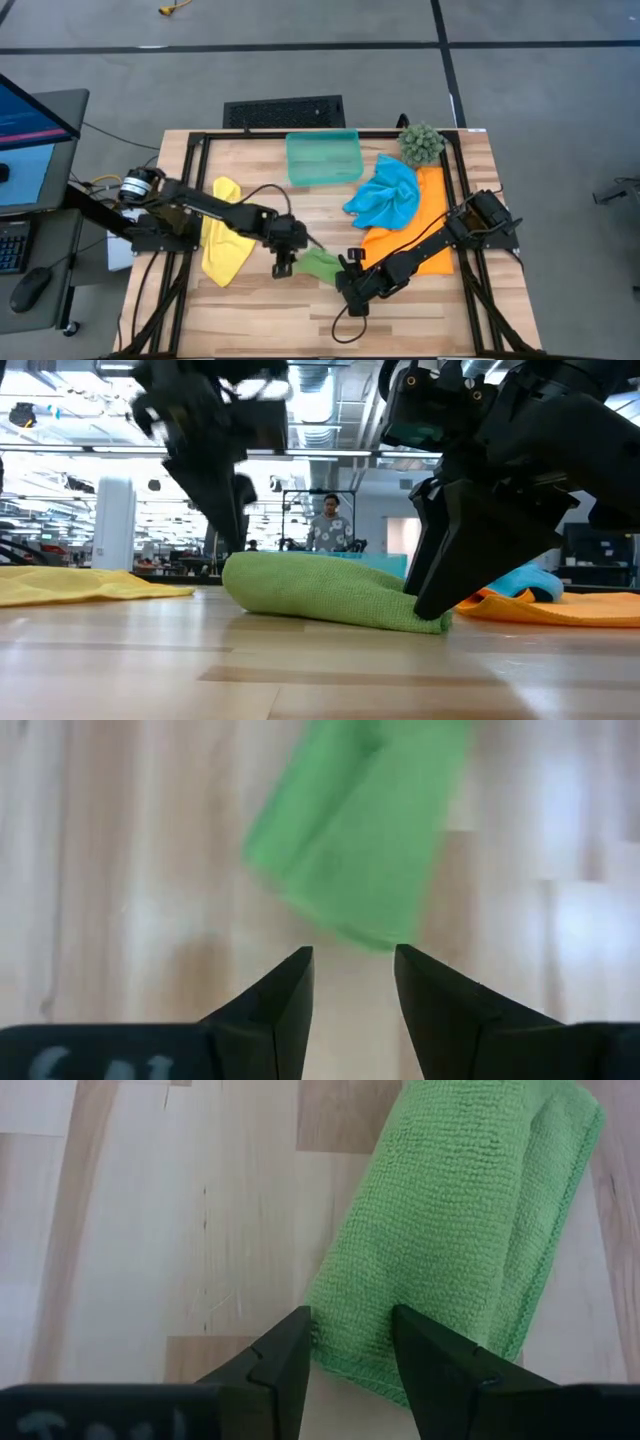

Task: Roll microfiber towels into tight, uniform cylinder then place into a basket
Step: Roll the green microfiber cloth

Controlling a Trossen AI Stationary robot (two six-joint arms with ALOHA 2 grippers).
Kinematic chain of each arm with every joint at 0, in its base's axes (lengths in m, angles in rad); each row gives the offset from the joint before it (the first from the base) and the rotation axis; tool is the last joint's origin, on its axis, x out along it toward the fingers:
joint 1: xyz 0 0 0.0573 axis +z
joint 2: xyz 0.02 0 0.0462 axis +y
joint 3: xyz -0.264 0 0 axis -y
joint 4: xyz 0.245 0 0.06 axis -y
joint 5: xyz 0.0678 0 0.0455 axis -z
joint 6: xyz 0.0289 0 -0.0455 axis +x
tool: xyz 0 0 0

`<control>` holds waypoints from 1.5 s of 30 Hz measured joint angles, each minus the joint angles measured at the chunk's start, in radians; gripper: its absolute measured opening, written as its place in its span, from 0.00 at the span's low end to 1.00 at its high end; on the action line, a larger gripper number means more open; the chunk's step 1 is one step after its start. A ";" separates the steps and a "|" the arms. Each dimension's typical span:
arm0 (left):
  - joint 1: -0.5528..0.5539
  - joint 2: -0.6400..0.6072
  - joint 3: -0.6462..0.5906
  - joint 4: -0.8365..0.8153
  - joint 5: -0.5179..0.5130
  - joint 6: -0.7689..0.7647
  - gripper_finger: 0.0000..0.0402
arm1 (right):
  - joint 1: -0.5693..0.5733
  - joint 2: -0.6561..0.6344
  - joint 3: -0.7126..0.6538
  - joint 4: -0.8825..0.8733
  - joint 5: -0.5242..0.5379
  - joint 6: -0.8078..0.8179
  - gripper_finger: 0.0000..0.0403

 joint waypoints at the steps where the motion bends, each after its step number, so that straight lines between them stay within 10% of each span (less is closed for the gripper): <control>1: -0.022 -0.011 0.000 0.009 -0.009 0.020 0.34 | 0.000 0.000 0.000 0.000 0.000 0.000 0.41; 11: -0.193 0.043 0.002 0.201 -0.200 0.220 0.34 | 0.000 0.000 0.000 0.001 0.000 0.000 0.41; 29: -0.150 0.282 0.010 0.241 -0.386 0.285 0.34 | -0.001 0.000 0.000 0.002 -0.026 0.000 0.41; 45: -0.296 0.231 -0.002 0.239 -0.665 0.424 0.34 | 0.000 0.000 0.001 0.000 -0.030 0.000 0.41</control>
